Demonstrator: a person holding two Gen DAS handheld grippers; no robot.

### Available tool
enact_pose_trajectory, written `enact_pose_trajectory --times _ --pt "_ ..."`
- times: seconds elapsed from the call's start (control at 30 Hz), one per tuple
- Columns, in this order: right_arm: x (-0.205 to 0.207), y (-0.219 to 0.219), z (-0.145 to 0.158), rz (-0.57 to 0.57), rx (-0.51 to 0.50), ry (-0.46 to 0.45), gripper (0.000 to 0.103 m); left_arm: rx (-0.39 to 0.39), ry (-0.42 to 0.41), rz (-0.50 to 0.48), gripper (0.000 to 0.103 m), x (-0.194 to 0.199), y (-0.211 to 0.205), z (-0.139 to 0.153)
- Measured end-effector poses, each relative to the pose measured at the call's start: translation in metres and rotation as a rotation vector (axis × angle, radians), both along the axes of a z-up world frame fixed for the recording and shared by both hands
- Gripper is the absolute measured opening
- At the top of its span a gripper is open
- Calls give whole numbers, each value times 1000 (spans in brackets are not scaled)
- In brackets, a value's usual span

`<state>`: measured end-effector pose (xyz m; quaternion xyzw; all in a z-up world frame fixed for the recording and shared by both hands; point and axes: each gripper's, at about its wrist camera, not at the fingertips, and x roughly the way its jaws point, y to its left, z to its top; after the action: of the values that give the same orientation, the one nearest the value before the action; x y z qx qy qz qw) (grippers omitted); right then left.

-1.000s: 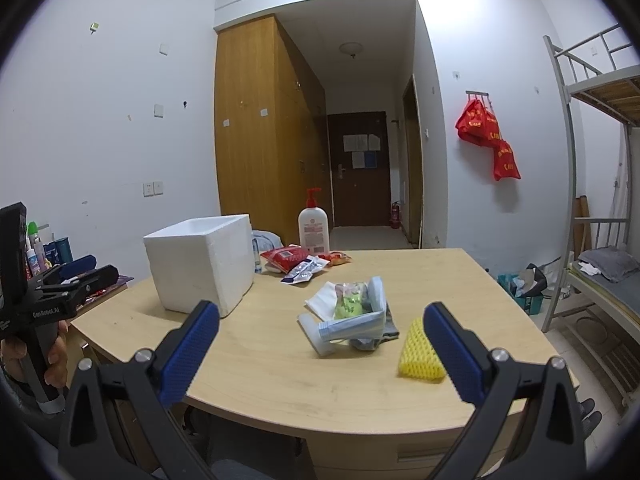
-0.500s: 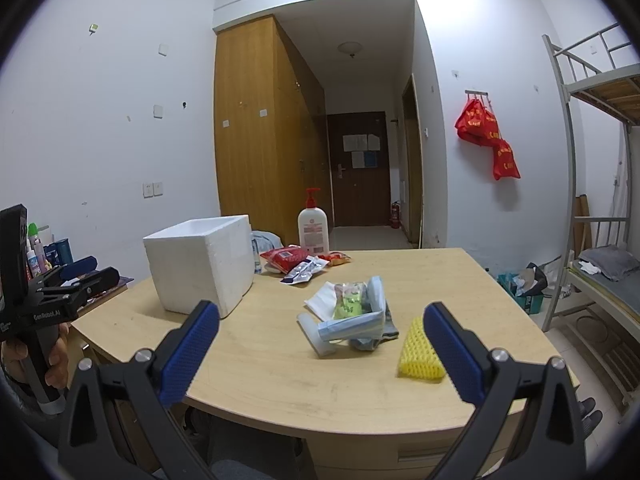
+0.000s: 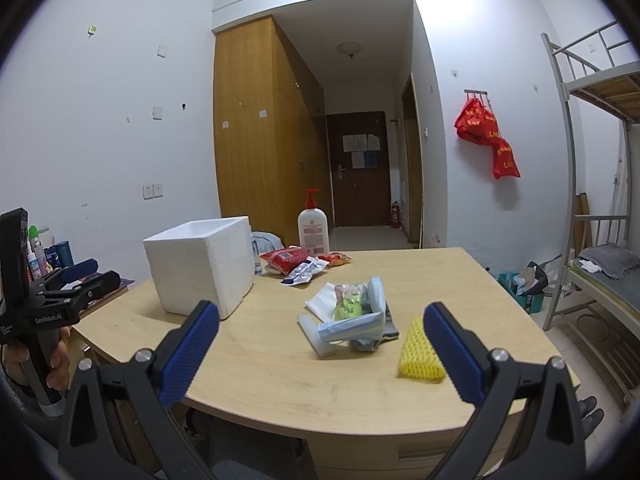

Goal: Organize soft objects

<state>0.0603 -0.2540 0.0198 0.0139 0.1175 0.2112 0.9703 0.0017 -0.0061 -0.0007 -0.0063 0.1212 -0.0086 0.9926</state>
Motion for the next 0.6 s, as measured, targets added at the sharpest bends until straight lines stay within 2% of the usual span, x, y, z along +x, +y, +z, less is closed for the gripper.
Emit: enact_pose_trajectory --times 0.6 --pt "1 -1 1 -5 3 6 103 0 0 -2 103 1 -1 -1"
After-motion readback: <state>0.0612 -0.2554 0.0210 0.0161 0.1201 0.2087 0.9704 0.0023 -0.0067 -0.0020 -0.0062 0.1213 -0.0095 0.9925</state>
